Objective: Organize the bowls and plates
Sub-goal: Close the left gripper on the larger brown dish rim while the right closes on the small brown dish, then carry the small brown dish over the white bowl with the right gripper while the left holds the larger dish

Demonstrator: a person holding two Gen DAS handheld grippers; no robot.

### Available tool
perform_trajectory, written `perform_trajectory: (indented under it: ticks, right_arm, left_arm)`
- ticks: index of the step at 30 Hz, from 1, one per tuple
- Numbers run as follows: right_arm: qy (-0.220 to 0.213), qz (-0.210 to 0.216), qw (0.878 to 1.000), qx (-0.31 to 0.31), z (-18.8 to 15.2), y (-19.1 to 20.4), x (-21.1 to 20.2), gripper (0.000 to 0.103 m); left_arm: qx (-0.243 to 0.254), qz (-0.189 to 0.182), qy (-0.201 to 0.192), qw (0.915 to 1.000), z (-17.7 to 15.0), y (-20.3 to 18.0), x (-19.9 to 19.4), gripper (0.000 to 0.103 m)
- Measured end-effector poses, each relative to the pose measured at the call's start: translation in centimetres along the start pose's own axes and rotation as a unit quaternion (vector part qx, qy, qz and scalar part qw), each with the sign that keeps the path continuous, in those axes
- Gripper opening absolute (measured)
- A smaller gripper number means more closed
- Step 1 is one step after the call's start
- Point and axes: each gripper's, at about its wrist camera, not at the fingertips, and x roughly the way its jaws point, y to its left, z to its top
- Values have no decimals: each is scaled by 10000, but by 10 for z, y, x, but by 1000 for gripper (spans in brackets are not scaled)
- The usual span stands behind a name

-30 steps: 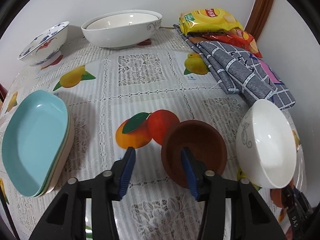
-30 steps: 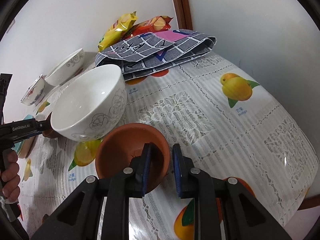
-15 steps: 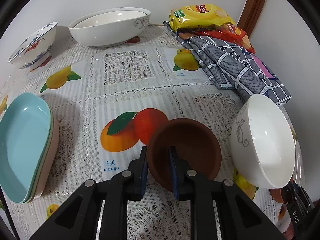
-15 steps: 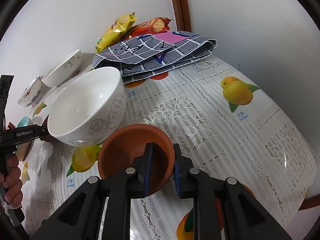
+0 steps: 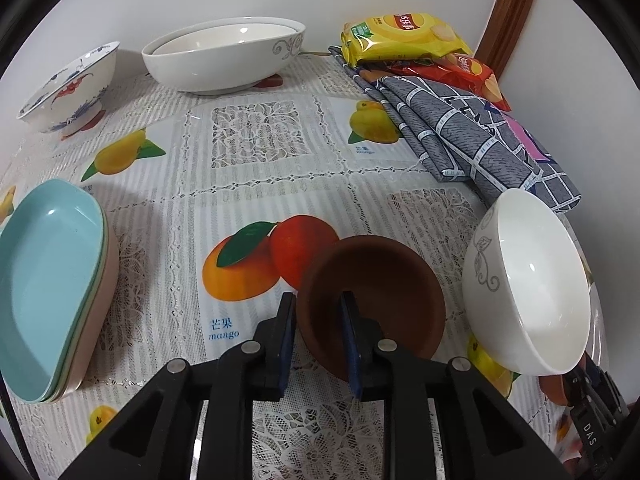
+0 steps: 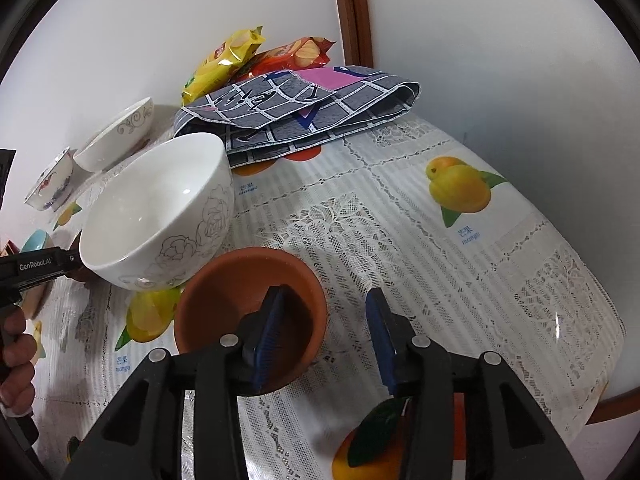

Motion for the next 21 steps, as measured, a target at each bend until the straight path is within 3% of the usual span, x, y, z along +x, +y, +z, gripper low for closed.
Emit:
perform_trajectory:
  ticks: [6,9,14,17,18,21]
  right_arm:
    - [-133,-6,9999,83,-3,0,-1,45]
    - [-104,-10,9999,60,-3,3,0,53]
    - [-116,-99,9998,93,-2,7,0,53]
    - [-103,-47,9999,108,-2,7,-2,38]
    - [-88,12,9999,124,-2,7,-2,29]
    - [-32,88,9997,216,0,7,-3,21]
  left_arm:
    - [-71,-133,52,9999,1,4,1,22]
    - [-76,-156,70,9998,2,5,2,22]
    - [-109,-119,47,9999,2,4,1,22]
    - [-163,-241,95,9995,2,4,1,16]
    - [-156,-264,107,9995,1,4,0,16]
    - [-83,-275,112,9995,0,2,-1,14]
